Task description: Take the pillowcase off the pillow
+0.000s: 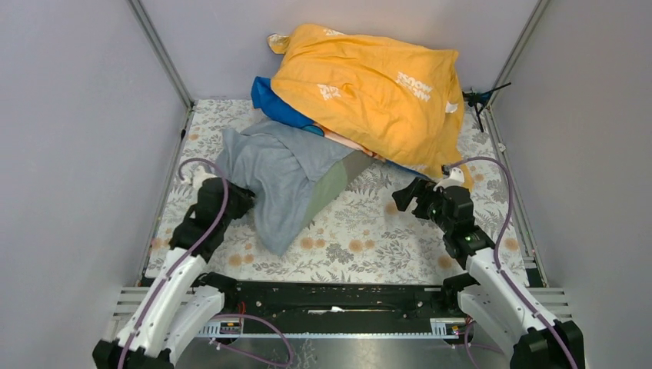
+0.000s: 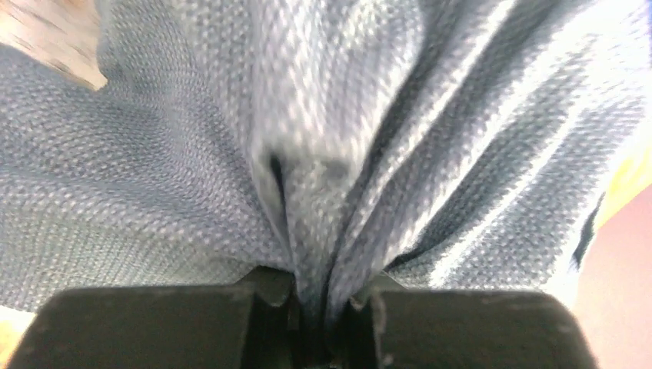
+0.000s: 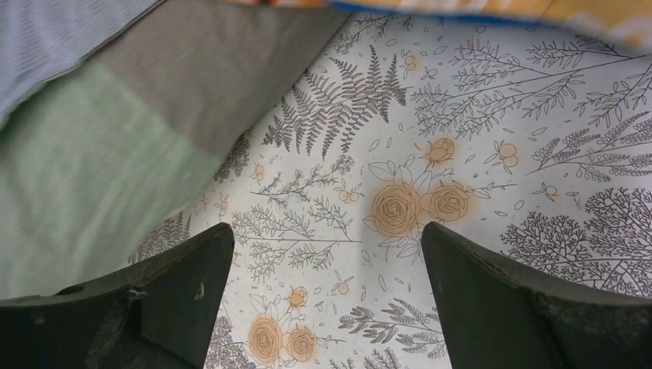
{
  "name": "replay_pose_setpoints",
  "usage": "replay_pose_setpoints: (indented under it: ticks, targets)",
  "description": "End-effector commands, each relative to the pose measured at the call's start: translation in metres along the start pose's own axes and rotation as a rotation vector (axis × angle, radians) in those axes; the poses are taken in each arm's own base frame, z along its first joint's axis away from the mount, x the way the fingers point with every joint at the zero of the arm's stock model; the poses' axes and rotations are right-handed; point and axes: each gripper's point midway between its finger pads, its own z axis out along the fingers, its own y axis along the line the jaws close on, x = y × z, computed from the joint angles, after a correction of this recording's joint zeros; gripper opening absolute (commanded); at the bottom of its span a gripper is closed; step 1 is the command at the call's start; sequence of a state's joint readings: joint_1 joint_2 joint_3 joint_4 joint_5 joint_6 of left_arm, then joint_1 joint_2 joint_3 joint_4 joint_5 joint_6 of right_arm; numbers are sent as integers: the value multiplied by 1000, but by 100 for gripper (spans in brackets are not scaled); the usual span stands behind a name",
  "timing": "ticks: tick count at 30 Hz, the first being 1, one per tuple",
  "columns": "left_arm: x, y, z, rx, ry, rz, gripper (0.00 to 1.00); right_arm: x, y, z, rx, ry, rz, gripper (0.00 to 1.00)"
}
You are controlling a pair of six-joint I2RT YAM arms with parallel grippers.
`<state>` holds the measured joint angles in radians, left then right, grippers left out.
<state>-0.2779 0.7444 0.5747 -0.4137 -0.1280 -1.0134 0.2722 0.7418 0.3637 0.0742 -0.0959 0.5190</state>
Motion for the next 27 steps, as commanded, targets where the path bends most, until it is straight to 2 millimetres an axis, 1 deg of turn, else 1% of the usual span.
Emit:
replay_pose_setpoints:
  ticks: [1, 3, 4, 6, 9, 13, 16, 19, 23, 26, 27]
  targets:
    - [-106, 2, -77, -152, -421, 50, 0, -33, 23, 9, -62, -77, 7, 99]
    - [-126, -6, -107, -136, -501, 51, 0, -37, 27, 16, -72, -82, 37, 99]
    - [-133, -10, -119, -121, -527, 54, 0, -39, 28, 19, -76, -84, 53, 99]
    - [-144, -20, -138, -95, -560, 54, 0, -42, 32, 26, -81, -84, 84, 99]
    - [-158, -35, -161, -51, -598, 64, 0, -48, 36, 36, -85, -81, 124, 99]
    - [-172, -48, -184, -16, -645, 79, 0, -50, 41, 48, -95, -60, 156, 99]
    - [-175, -58, -187, 13, -642, 98, 0, -49, 52, 59, -113, -4, 125, 99]
    - [-170, -64, -178, 23, -601, 115, 0, -52, 72, 68, -121, 30, 33, 99]
    - [-164, -62, -167, 14, -569, 128, 0, -66, 101, 69, -145, -1, -118, 99]
    - [-159, -60, -160, 9, -552, 134, 0, -73, 126, 67, -167, -13, -277, 99]
    - [-157, -59, -157, 8, -543, 136, 0, -79, 140, 65, -196, -23, -342, 99]
